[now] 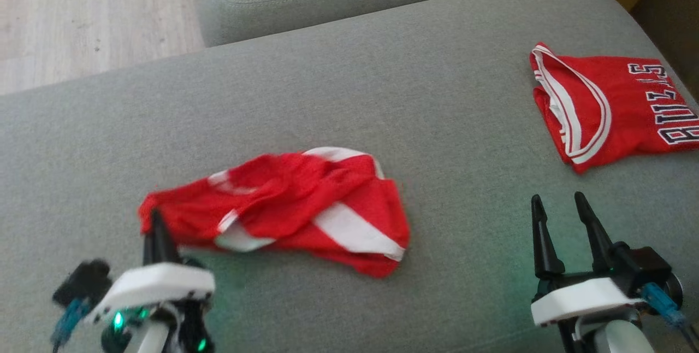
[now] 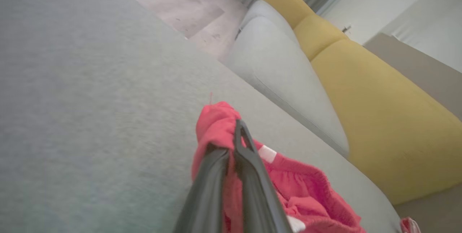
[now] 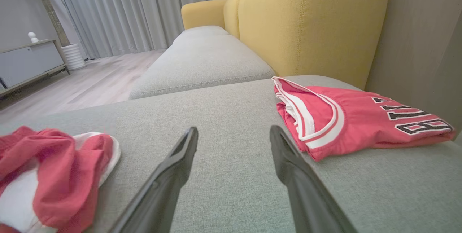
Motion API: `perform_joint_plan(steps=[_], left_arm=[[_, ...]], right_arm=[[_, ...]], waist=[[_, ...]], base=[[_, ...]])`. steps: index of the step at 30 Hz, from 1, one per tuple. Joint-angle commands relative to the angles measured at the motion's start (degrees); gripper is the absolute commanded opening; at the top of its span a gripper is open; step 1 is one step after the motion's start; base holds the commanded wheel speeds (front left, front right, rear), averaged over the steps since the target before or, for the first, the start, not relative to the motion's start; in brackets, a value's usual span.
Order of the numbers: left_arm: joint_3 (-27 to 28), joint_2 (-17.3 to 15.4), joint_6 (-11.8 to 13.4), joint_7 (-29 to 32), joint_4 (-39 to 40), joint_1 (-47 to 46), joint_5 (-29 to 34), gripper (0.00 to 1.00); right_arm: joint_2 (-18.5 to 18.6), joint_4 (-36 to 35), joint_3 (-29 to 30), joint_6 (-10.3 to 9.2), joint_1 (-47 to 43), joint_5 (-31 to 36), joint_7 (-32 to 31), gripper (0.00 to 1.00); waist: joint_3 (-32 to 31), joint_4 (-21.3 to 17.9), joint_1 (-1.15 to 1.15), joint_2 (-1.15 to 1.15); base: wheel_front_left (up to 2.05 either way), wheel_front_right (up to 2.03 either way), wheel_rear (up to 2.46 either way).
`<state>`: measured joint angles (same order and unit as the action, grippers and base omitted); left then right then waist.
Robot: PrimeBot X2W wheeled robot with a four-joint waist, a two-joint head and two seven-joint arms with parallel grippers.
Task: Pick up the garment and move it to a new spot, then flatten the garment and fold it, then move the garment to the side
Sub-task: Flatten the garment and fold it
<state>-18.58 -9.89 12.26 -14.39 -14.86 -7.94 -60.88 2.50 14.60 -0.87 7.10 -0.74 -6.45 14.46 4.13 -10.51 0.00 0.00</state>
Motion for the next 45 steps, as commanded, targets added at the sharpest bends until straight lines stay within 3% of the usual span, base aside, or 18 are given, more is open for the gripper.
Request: perform_joint_plan(steps=[1,5,6,8,9,13,18,22,29,36,45], left_arm=[[3.7,0.3,-0.5,-0.6,1.3,-0.7,1.4,0.0],[6.8,3.0,-4.0,-0.6,-1.4,3.8,3.6,0.0],[6.2,3.3,-5.1,-0.4,-2.4,4.4,3.2,0.09],[4.3,2.6,-7.1,2.0,-3.9,4.9,3.1,0.86],[3.6,1.8,-7.7,3.0,-4.5,5.0,3.5,1.0],[2.9,-3.3,-7.8,3.6,-4.8,5.5,6.9,1.0],[2.8,-11.0,-4.1,2.7,-2.1,7.7,13.6,1.0],[1.7,-14.5,-3.0,2.2,4.2,7.9,17.8,1.0],[-8.1,-13.8,-5.0,8.7,13.4,3.9,23.6,1.0],[-12.7,-14.3,-7.0,13.9,6.4,-0.3,26.2,1.0],[-12.3,-14.7,-8.6,15.4,-0.4,-2.7,24.6,1.0]], right_arm=[[0.4,-1.7,-1.2,0.39,1.0,0.4,0.5,1.0],[0.4,-1.8,-1.1,0.39,0.7,0.7,0.5,1.0],[0.4,-1.8,-1.1,0.39,0.6,0.8,0.5,1.0],[0.4,-1.7,-1.2,0.39,0.5,0.9,0.5,1.0],[0.4,-1.7,-1.1,0.39,0.5,0.9,0.5,1.0],[0.4,-1.7,-1.1,0.39,0.8,0.8,0.5,1.0],[0.4,-2.0,-1.1,0.39,0.7,0.6,0.5,1.0],[0.4,-2.1,-0.8,0.39,0.4,0.4,0.5,1.0],[0.4,-2.1,-1.3,0.39,1.3,0.1,0.5,1.0],[0.4,-2.1,-1.5,0.39,1.9,0.0,0.5,1.0],[0.4,-2.1,-1.4,0.39,2.1,-0.3,0.5,1.0]], waist=[[-0.1,0.3,0.0,0.0],[-0.1,1.6,0.0,0.0],[0.0,2.0,0.0,0.0],[0.0,2.5,0.0,0.0],[0.0,2.8,0.0,0.0],[-0.1,3.2,0.0,0.0],[-0.1,3.0,0.0,0.0],[0.2,3.1,0.0,0.0],[1.5,2.5,0.0,0.0],[2.8,1.3,0.0,0.0],[3.5,0.3,0.0,0.0]], base=[[0.0,0.0,0.0],[0.0,0.0,0.0],[0.0,0.0,0.0],[0.0,0.0,0.0],[0.0,0.0,0.0],[0.0,0.0,0.0],[0.0,0.0,0.0],[0.0,0.0,0.0],[0.0,0.0,0.0],[0.0,0.0,0.0],[0.0,0.0,0.0]])
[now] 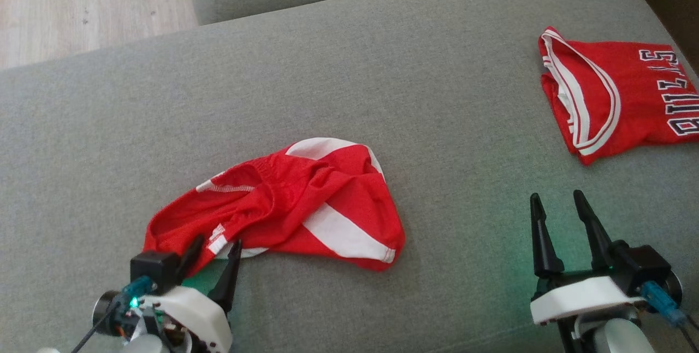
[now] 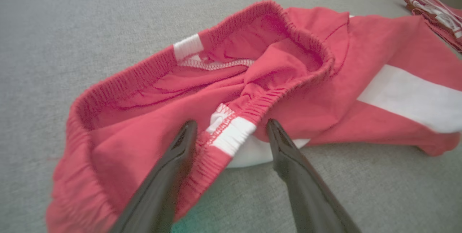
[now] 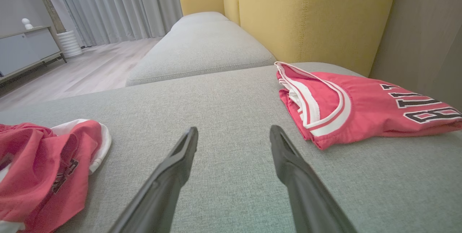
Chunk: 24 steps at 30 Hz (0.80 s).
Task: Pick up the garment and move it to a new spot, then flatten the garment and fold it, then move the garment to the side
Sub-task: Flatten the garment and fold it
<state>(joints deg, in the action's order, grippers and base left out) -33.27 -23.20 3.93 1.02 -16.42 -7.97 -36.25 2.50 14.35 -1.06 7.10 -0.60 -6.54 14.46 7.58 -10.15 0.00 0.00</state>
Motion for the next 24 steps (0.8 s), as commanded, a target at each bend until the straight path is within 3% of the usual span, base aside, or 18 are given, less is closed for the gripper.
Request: perform_joint_plan(steps=[1,2,3,5,11,18,21,24], left_arm=[[2.5,-1.3,-0.5,0.2,0.6,-2.8,-0.4,1.0],[2.6,-1.2,-0.7,0.3,0.2,-3.0,-0.9,0.82],[2.5,-1.3,-1.1,0.5,-0.2,-3.2,-1.0,0.42],[2.4,-1.3,-1.8,0.9,-0.6,-3.5,-1.5,0.02],[2.9,-1.5,-4.2,4.0,4.3,-3.1,-5.7,0.0],[5.8,-3.4,-8.4,15.6,25.0,-2.3,-21.6,0.0],[8.4,-4.4,-8.2,20.9,33.4,-4.0,-30.3,0.0],[11.3,-4.5,-5.5,25.6,38.0,-7.8,-37.9,0.0]], right_arm=[[0.4,-1.8,-1.2,0.39,2.0,-0.2,0.5,1.0],[0.4,-1.8,-1.2,0.39,2.0,-0.2,0.5,1.0],[0.4,-1.9,-1.2,0.39,2.0,-0.2,0.5,1.0],[0.4,-1.9,-1.2,0.39,2.0,-0.2,0.5,1.0],[0.4,-1.7,-1.0,0.39,1.9,-0.3,0.5,1.0],[0.4,-1.3,-1.0,0.39,1.5,-0.2,0.5,1.0],[0.4,-1.3,-1.3,0.39,1.7,-0.4,0.5,1.0],[0.4,-1.3,-1.8,0.39,2.2,-0.9,0.5,1.0]], waist=[[0.0,-0.1,0.0,0.0],[0.1,-0.1,0.0,0.0],[0.1,-0.1,0.0,0.0],[0.1,-0.1,0.0,0.0],[-0.4,-0.2,0.0,0.0],[-1.4,0.1,0.0,0.0],[-1.7,0.0,0.0,0.0],[-1.5,-0.6,0.0,0.0]], base=[[0.0,0.0,0.0],[0.0,0.0,0.0],[0.0,0.0,0.0],[0.0,0.0,0.0],[0.0,0.0,0.0],[0.0,0.0,0.0],[0.0,0.0,0.0],[0.0,0.0,0.0]])
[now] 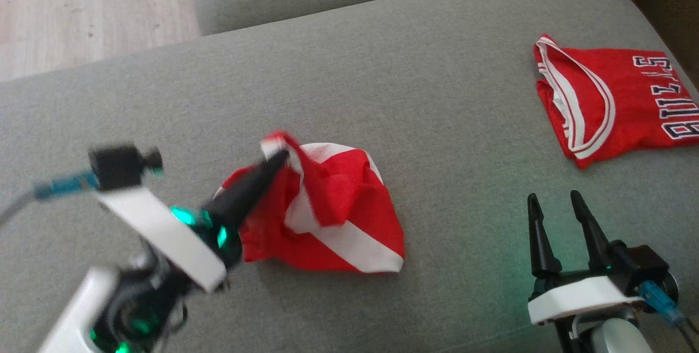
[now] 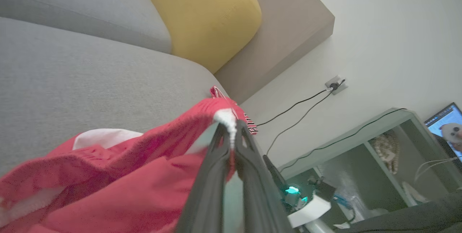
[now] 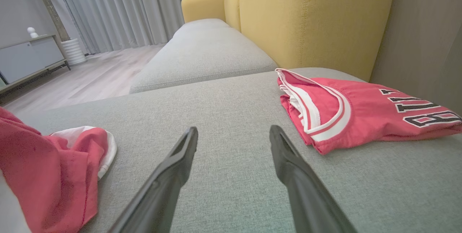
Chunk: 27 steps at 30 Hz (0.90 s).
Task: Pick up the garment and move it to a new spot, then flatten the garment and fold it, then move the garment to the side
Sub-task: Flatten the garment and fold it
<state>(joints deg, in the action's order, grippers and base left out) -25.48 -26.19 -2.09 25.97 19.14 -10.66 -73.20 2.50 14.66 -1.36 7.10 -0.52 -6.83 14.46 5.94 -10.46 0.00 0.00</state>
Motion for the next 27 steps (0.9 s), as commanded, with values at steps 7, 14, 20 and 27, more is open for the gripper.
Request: perform_joint_plan(steps=[7,14,20,27], left_arm=[[7.0,-0.1,8.3,5.1,-1.0,-19.3,-4.5,0.0],[5.7,1.5,7.3,-0.9,-13.6,-31.7,6.0,0.0],[5.1,3.5,3.1,-6.3,-20.4,-36.9,9.8,0.0],[4.2,6.1,-1.7,-12.0,-21.9,-37.9,11.5,0.0]], right_arm=[[0.4,-1.3,-3.4,0.39,3.6,-2.9,0.5,1.0],[0.4,-0.6,-5.8,0.39,3.8,-4.3,0.5,1.0],[0.4,-1.3,-6.6,0.39,3.6,-4.7,0.5,1.0],[0.4,-2.6,-6.1,0.39,3.4,-5.1,0.5,1.0]], waist=[[1.4,-3.3,0.0,0.0],[1.2,-8.4,0.0,0.0],[1.3,-10.7,0.0,0.0],[1.1,-10.7,0.0,0.0]], base=[[0.0,0.0,0.0],[0.0,0.0,0.0],[0.0,0.0,0.0],[0.0,0.0,0.0]])
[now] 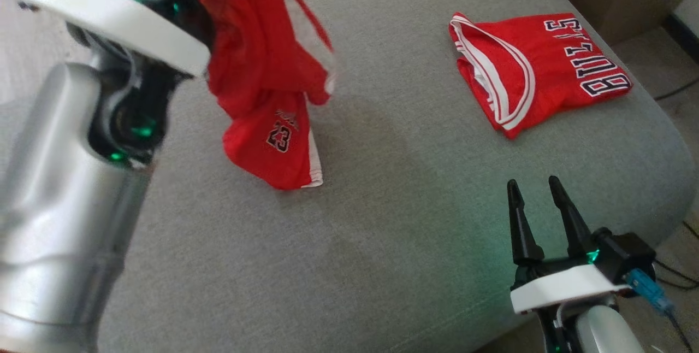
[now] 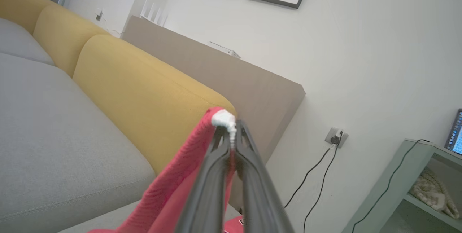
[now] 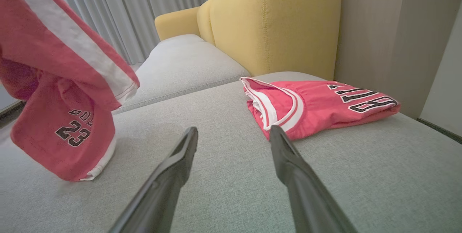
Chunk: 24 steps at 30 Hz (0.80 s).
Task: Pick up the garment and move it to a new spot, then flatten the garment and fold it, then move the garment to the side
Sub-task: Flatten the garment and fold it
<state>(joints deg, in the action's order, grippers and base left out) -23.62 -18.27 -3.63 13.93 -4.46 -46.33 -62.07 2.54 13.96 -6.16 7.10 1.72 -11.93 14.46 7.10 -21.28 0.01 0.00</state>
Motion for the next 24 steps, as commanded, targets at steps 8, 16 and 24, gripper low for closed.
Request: perform_joint_plan(steps=[8,16,24], left_arm=[[-1.8,-3.0,0.7,-5.6,15.3,18.3,2.9,0.0],[-0.6,-6.6,3.1,-13.4,21.6,45.1,0.9,0.0],[-3.1,-4.2,-3.0,-21.5,6.8,52.8,-1.0,0.0]], right_arm=[[0.3,-1.9,1.4,0.39,-0.1,1.3,0.5,1.0],[0.3,-1.5,2.6,0.39,-2.1,3.5,0.5,1.0],[0.3,-0.8,2.1,0.39,-2.4,5.9,0.5,1.0]], waist=[[-1.0,4.5,-0.01,0.0],[-1.0,13.0,-0.01,0.0],[-2.8,20.5,-0.01,0.0]], base=[[0.0,0.0,0.0],[0.0,0.0,0.0],[0.0,0.0,0.0]])
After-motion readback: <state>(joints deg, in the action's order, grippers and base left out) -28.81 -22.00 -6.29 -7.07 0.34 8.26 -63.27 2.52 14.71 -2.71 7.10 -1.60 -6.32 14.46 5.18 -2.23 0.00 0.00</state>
